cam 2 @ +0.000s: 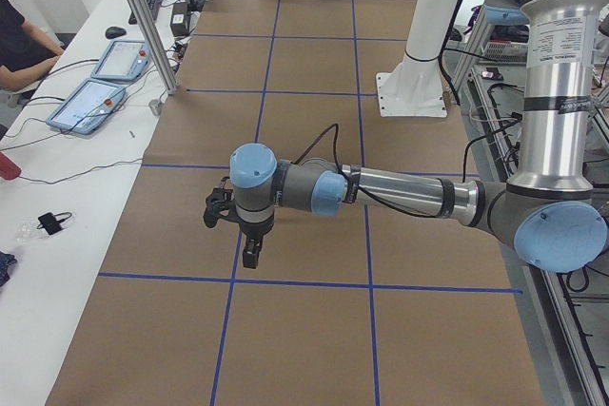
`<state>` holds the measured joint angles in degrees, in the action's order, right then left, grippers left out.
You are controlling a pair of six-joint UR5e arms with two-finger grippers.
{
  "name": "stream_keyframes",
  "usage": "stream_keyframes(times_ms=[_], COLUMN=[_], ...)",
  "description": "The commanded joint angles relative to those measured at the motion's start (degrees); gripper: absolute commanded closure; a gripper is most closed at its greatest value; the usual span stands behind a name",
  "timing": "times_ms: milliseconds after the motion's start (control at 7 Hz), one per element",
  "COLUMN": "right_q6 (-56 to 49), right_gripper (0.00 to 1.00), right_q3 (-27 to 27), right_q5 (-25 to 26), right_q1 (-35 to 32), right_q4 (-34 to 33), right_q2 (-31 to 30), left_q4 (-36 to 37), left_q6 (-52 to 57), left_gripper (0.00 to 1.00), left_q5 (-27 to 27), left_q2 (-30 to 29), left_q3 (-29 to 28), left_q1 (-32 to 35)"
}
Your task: Hang towel on rack
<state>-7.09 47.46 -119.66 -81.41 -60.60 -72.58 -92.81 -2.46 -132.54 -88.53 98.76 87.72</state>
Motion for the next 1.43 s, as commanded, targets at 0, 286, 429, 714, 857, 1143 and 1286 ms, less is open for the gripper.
stream_keyframes(times_ms=[0, 286, 429, 714, 857, 1143, 1286], right_q6=[-0.20, -3.44, -3.28, -2.75, -3.45, -5.66, -5.91], right_gripper=[0.17, 1.00, 1.00, 1.00, 1.00, 1.00, 1.00], right_q3=[-0.79, -1.14, -1.14, -0.97, -0.79, 4.27, 6.74], right_q5=[0.04, 0.65, 1.00, 2.48, 1.80, 0.13, 0.04], right_q1=[0.11, 0.02, -0.07, -0.42, -4.16, -6.83, -6.83], right_q4=[-0.04, 0.05, 0.14, 0.14, 0.05, -0.47, -0.57], right_q2=[-0.11, -0.02, 0.07, 1.29, 2.69, 3.49, 4.02], left_q4=[0.00, 0.00, -0.09, -0.17, -0.26, -1.49, -1.49], left_q6=[0.09, 0.09, 0.09, 0.09, 0.09, 0.09, 0.09], left_gripper=[0.02, 0.02, 0.02, 0.02, 0.02, 0.02, 0.02], left_q5=[0.00, 0.00, 0.00, -0.09, -0.09, -0.17, -0.18], left_q2=[-0.15, -0.15, -0.15, -0.15, -0.24, -0.15, -0.15], left_q3=[-0.06, -0.15, -0.15, -0.06, -0.24, -0.68, -0.68], left_q1=[0.00, 0.00, 0.00, 0.00, 0.00, 0.00, 0.00])
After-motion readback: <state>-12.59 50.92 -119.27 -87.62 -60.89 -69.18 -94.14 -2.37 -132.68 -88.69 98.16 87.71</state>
